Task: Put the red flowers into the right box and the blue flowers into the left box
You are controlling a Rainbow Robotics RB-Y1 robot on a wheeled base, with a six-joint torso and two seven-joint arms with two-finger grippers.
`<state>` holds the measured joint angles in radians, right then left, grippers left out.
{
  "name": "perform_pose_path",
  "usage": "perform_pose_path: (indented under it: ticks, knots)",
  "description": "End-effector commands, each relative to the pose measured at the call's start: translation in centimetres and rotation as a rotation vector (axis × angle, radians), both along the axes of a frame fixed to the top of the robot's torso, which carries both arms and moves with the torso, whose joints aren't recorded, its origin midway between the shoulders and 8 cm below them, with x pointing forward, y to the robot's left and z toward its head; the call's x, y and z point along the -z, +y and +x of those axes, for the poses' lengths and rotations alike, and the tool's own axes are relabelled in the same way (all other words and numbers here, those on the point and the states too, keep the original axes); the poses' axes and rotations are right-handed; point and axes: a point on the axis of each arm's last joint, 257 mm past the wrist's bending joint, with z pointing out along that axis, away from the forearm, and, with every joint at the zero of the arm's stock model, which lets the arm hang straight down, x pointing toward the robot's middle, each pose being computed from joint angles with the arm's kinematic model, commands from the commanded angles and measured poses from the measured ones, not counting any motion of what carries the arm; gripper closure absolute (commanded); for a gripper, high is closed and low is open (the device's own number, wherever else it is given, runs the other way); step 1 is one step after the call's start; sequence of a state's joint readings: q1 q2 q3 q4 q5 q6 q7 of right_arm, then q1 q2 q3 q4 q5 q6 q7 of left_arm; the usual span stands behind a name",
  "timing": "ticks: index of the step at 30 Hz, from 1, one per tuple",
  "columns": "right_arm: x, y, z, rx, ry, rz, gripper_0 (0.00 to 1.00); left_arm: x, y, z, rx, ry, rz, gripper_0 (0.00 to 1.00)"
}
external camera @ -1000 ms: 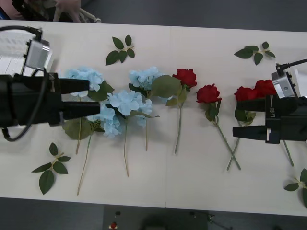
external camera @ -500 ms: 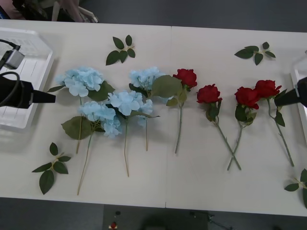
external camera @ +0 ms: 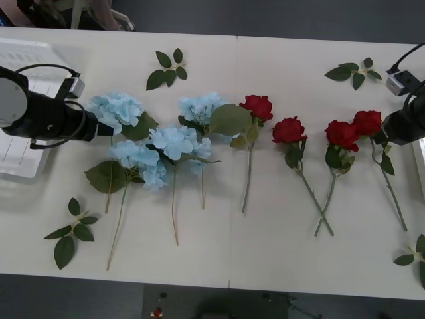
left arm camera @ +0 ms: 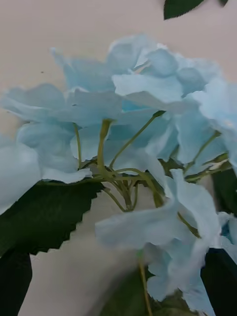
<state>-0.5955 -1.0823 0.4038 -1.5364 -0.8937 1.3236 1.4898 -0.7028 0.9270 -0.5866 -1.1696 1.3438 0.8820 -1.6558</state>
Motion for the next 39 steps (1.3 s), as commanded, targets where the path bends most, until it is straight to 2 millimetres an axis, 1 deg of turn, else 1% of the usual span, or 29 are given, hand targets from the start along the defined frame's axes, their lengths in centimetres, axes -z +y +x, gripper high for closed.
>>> perform_pose_path:
  ticks: [1,3,4,6,7,8,10,13,14,15,16,17,18,22,26,30,31,33,35,37,38,39]
  knots:
    - [-1.6,-2.5,1.9,-0.051,-0.015,-0.077,0.0,0.0,-0.3,2.0,0.019,-0.031,0.085,0.0]
    - [-1.4,-3.7,2.2,-0.054,-0.008,-0.094,0.0,1.0,-0.8,2.4,0.026,-0.026,0.11,0.0]
    - [-1.2,-3.9,2.3,-0.058,-0.008,-0.099,0.0,1.2,-1.0,2.5,0.029,-0.025,0.117,0.0]
    - [-0.1,-4.6,2.6,-0.081,-0.005,-0.126,0.0,2.1,-1.7,3.0,0.032,-0.027,0.138,0.0]
    - [0.1,-4.6,2.8,-0.088,-0.006,-0.132,0.0,2.2,-1.8,3.2,0.029,-0.03,0.14,0.0]
    - [0.8,-4.8,2.9,-0.092,-0.004,-0.143,0.0,2.5,-2.1,3.6,0.024,-0.037,0.145,0.0]
    - [2.1,-4.5,3.1,-0.117,0.001,-0.159,0.0,2.9,-2.3,4.3,0.022,-0.055,0.165,0.0]
    - [3.1,-4.2,3.3,-0.14,0.006,-0.178,0.0,3.2,-2.6,4.9,0.028,-0.083,0.189,0.0]
    - [3.6,-3.9,3.3,-0.152,0.009,-0.181,0.0,3.2,-2.5,5.1,0.031,-0.091,0.204,0.09]
    - [3.7,-3.8,3.3,-0.156,0.011,-0.183,0.0,3.2,-2.4,5.1,0.034,-0.094,0.213,0.25]
    - [3.9,-3.7,3.2,-0.159,0.016,-0.184,0.0,3.2,-2.2,5.2,0.036,-0.097,0.223,0.58]
    - [4.1,-3.5,3.2,-0.167,0.018,-0.184,0.0,3.2,-2.2,5.2,0.035,-0.097,0.223,0.94]
    - [4.2,-3.3,3.2,-0.169,0.018,-0.181,0.0,3.2,-2.1,5.2,0.034,-0.097,0.224,0.99]
    - [4.9,-2.9,3.1,-0.184,0.025,-0.187,0.0,3.0,-1.7,5.2,0.033,-0.099,0.233,1.0]
    - [6.2,-2.7,3.2,-0.176,0.035,-0.182,0.0,2.3,-1.1,5.5,0.033,-0.113,0.241,1.0]
    - [7.8,-2.6,3.5,-0.176,0.039,-0.186,0.0,0.4,-0.5,5.8,0.041,-0.146,0.246,1.0]
    - [8.0,-2.7,3.7,-0.18,0.038,-0.197,0.0,-0.6,-0.3,5.9,0.048,-0.162,0.252,1.0]
    - [8.6,-2.7,3.7,-0.186,0.043,-0.206,0.0,-1.6,0.1,5.7,0.058,-0.167,0.263,1.0]
    - [9.0,-2.5,3.8,-0.196,0.042,-0.208,0.0,-4.0,1.0,5.5,0.07,-0.166,0.284,1.0]
    - [9.3,-2.3,4.0,-0.197,0.036,-0.203,0.0,-7.9,2.9,4.4,0.081,-0.148,0.328,1.0]
    - [9.3,-2.1,4.0,-0.199,0.035,-0.2,0.0,-8.9,3.5,4.2,0.081,-0.144,0.34,1.0]
    - [9.4,-2.0,4.0,-0.197,0.034,-0.196,0.06,-11.1,5.2,3.4,0.081,-0.128,0.385,1.0]
